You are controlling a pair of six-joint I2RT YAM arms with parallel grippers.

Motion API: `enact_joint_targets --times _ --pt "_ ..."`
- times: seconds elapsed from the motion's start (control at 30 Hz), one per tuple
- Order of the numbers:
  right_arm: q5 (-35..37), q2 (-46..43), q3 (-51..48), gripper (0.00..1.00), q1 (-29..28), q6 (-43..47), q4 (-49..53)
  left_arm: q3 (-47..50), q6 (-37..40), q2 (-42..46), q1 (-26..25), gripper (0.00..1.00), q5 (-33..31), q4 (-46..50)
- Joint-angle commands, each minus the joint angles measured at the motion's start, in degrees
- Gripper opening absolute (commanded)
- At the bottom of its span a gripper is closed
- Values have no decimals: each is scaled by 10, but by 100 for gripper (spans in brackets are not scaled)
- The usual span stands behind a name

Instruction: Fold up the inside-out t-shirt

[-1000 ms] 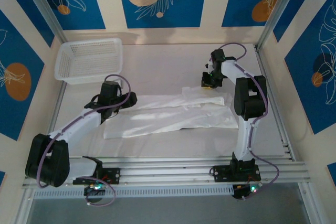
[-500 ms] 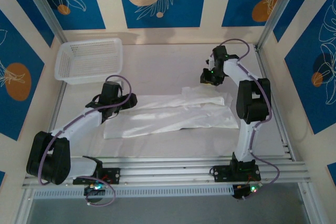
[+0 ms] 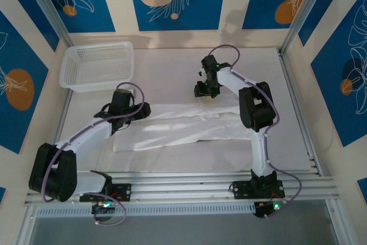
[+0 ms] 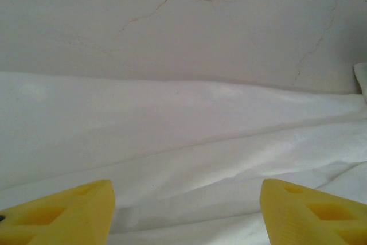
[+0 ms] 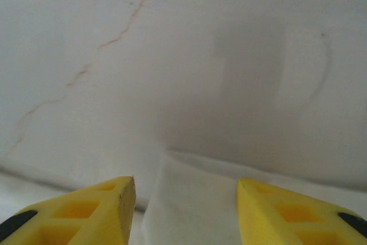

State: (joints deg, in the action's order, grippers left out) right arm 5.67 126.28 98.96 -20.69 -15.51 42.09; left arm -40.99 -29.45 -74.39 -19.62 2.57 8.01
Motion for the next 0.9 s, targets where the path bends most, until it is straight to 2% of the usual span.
enact_joint_targets --times 0.0,0.07,0.1,0.17,0.27,0.43,0.53,0.7,0.77,0.83,0.87 --pt "48 28 26 50 -6 -8 32 -8 7 8 -6 68 -4 8" --pt "52 37 30 50 -12 -4 35 -8 7 7 -7 68 -5 7" --pt "51 40 32 45 -14 -3 35 -8 7 7 -6 68 -3 7" --pt "44 42 34 32 -17 -4 35 -8 5 6 -7 68 -1 5" --pt "35 34 38 1 -18 -4 39 -8 5 9 -6 68 2 5" --pt "34 -64 -17 0 -20 -9 5 13 10 34 -6 69 18 -28" --pt "32 -163 -105 0 -26 -39 -39 26 13 51 -6 76 35 -52" --pt "105 -389 -394 0 -73 -170 -156 35 22 65 -8 94 47 -80" --pt "126 -474 -508 0 -103 -239 -191 34 27 65 -9 97 46 -82" --pt "108 -530 -587 0 -124 -291 -206 32 31 62 -10 98 44 -82" --pt "98 -556 -615 6 -137 -310 -214 32 32 59 -10 98 43 -82"
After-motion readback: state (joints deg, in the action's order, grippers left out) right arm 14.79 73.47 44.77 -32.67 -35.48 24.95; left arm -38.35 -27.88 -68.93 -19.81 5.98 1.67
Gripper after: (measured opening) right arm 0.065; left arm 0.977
